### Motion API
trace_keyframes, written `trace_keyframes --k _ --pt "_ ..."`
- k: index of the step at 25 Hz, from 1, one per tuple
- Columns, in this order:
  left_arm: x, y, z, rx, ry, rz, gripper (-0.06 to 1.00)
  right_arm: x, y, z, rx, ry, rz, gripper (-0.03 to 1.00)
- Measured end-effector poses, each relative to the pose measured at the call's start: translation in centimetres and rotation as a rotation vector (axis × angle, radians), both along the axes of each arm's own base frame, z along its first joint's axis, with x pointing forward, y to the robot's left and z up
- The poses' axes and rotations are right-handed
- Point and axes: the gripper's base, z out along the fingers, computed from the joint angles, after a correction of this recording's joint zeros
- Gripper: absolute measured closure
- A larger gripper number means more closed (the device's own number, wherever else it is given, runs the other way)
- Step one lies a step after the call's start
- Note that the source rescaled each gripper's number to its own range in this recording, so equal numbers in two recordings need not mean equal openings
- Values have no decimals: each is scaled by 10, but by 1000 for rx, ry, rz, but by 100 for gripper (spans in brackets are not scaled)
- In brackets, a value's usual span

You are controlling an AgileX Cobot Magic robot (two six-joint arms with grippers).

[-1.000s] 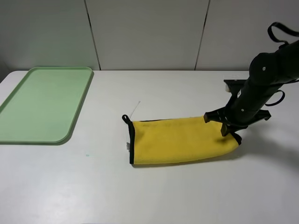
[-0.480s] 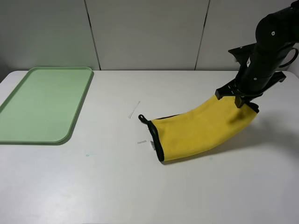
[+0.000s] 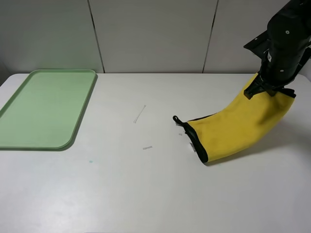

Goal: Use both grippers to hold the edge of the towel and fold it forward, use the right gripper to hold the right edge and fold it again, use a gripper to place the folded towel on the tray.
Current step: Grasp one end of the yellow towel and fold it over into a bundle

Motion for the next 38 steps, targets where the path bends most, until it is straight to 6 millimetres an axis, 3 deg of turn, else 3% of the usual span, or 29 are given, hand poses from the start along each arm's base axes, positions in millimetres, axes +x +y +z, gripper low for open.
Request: trace_keyframes --k 7,14,38 --pt "0 0 0 0 0 0 -2 1 -3 2 -13 -41 -55 95" --pt "0 0 0 0 0 0 -2 -5 7 -5 145 10 -151 95" --pt "0 0 0 0 0 0 -2 -19 36 -12 475 187 -202 95"
